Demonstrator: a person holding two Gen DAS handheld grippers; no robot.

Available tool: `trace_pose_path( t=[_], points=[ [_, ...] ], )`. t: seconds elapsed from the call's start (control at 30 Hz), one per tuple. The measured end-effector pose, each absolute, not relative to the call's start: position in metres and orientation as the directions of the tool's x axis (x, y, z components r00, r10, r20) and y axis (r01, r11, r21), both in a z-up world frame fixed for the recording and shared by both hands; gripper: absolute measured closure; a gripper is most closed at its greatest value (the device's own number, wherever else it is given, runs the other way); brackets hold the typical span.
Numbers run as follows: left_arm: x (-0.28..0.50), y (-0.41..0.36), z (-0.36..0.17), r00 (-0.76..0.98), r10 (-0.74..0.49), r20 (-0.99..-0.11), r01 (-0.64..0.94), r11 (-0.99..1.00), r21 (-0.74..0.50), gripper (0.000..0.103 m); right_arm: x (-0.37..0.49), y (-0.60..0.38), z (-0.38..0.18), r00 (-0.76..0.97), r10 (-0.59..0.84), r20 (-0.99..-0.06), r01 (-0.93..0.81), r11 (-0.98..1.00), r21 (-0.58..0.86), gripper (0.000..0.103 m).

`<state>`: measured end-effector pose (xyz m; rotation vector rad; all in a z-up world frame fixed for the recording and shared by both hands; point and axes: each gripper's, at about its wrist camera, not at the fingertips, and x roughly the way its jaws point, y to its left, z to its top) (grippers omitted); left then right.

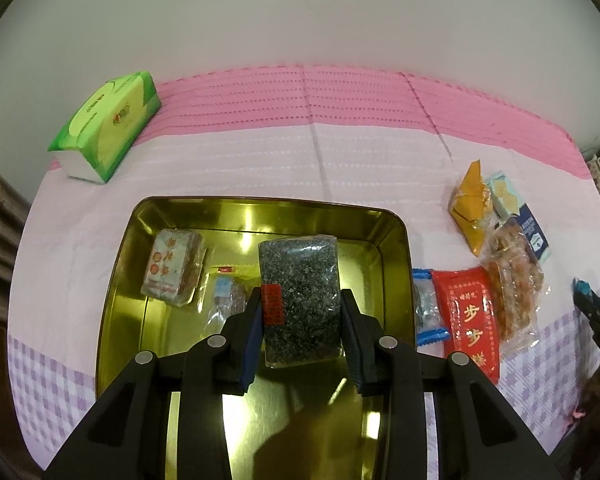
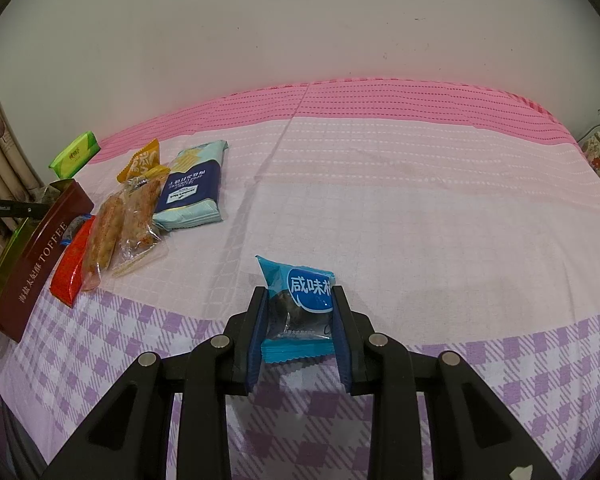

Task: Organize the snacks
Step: 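Place the seaweed block in the tray with the left gripper while the right grasps the blue candy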

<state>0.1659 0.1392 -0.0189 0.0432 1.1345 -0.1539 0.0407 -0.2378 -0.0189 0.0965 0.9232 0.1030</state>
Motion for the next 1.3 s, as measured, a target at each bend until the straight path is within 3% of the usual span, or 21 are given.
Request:
trace_pose_path(
  t=[0.93,1.3],
  points=[
    [0.183,0.129,-0.039,0.399,-0.037,-0.916,0.160,0.987,0.030,0.066,0.041,-0.238,-0.019,0.598,0.127,-0.791,-0.046,0.991,0.124,0.075],
    [0.162,0.132,-0.018,0.439,0.044,-0.897,0.115,0.988,0.105,0.057,0.042,-0.238,-0.019,0.598,0.127,-0.791,-0.046,0.991,0.125,0.075]
  ],
)
